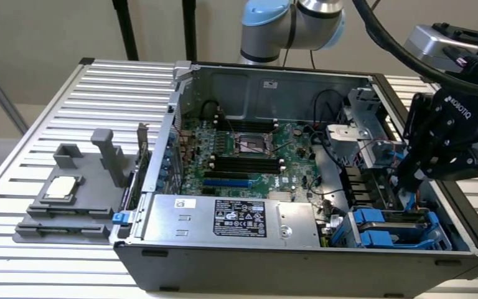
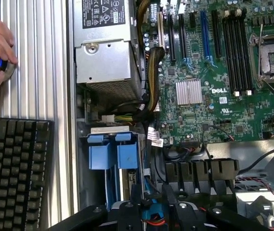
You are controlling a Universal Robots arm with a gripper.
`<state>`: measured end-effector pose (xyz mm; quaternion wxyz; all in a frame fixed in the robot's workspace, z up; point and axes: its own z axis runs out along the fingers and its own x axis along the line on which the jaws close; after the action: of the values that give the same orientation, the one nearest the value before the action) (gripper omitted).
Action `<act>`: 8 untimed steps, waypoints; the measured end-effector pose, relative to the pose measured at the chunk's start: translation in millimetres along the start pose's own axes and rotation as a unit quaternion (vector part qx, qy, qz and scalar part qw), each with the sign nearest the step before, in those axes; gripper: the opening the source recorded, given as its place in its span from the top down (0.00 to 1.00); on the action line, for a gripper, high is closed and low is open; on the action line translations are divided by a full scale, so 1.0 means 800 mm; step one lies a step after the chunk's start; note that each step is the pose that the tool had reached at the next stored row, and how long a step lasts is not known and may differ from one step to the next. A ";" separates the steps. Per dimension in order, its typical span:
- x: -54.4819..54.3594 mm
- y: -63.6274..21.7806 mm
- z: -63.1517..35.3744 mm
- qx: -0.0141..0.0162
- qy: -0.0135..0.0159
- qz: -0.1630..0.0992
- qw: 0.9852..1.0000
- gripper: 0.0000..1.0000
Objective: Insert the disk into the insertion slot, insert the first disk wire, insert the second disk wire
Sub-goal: 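Insert the second disk wire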
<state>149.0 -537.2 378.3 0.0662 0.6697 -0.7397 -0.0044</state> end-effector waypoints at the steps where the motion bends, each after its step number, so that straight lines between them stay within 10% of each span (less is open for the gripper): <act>1: 0.000 0.000 0.000 0.000 0.001 0.000 1.000 0.70; 8: 0.000 0.000 0.004 0.001 0.011 0.001 1.000 0.78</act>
<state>149.0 -537.2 375.4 0.0739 0.6689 -0.7397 0.0041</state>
